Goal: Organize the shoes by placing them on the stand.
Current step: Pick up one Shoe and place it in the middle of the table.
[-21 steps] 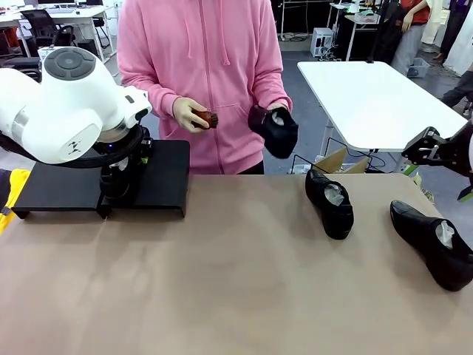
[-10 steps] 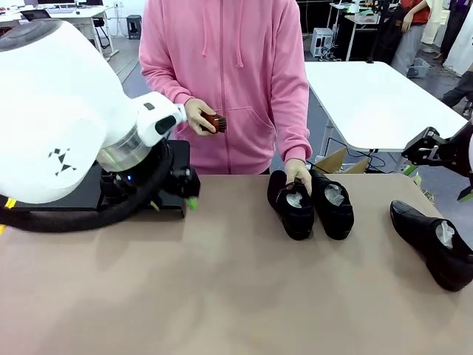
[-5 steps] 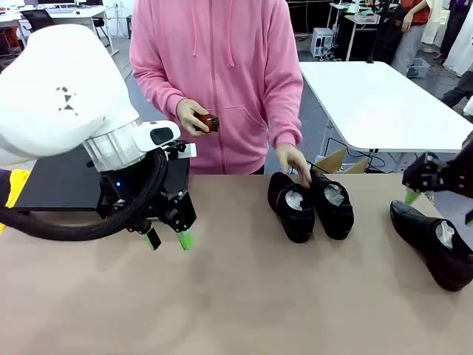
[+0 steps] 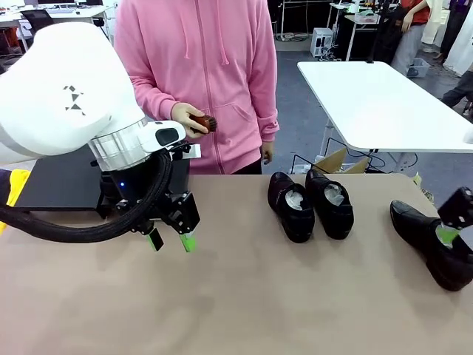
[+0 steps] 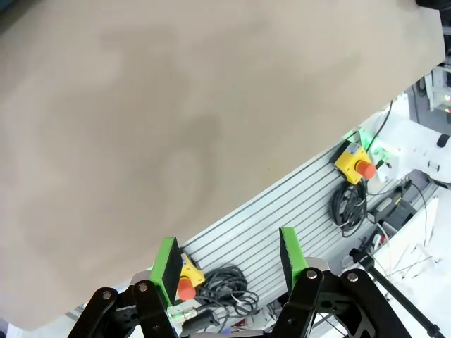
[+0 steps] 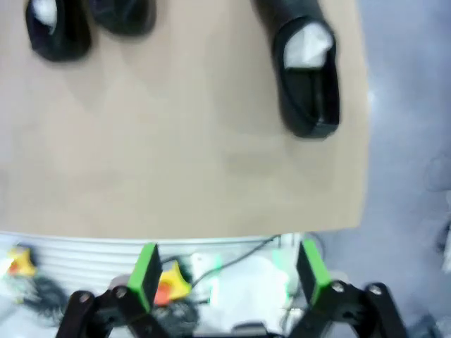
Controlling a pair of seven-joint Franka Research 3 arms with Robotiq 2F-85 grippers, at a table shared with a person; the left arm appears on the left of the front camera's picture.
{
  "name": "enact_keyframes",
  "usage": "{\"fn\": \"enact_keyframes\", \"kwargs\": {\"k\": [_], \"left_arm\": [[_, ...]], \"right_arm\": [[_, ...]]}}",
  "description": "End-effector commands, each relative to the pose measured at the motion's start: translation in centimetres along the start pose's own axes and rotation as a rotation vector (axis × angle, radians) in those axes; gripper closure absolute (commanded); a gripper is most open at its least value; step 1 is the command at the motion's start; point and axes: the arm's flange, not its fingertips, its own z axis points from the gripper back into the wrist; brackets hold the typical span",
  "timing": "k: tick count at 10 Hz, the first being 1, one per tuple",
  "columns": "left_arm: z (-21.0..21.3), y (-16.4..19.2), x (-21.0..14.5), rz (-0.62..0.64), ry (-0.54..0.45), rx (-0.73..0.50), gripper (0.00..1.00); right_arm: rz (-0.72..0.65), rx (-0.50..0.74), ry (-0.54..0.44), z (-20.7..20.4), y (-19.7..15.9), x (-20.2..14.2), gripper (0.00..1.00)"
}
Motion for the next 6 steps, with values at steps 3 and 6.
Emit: {"fn": "enact_keyframes", "kwargs": {"k": [3,6], "left_arm": [[-0.1,0.4,-0.4,0.006,-0.017,-0.021,0.27],[-0.1,0.4,-0.4,0.006,-0.017,-0.021,0.27]], "right_arm": [[0.269,0.152,-0.021,-4.2,-3.0,2.7,0.00],[0.236,0.063,0.011,-1.8,-2.0,1.6,0.00]]}}
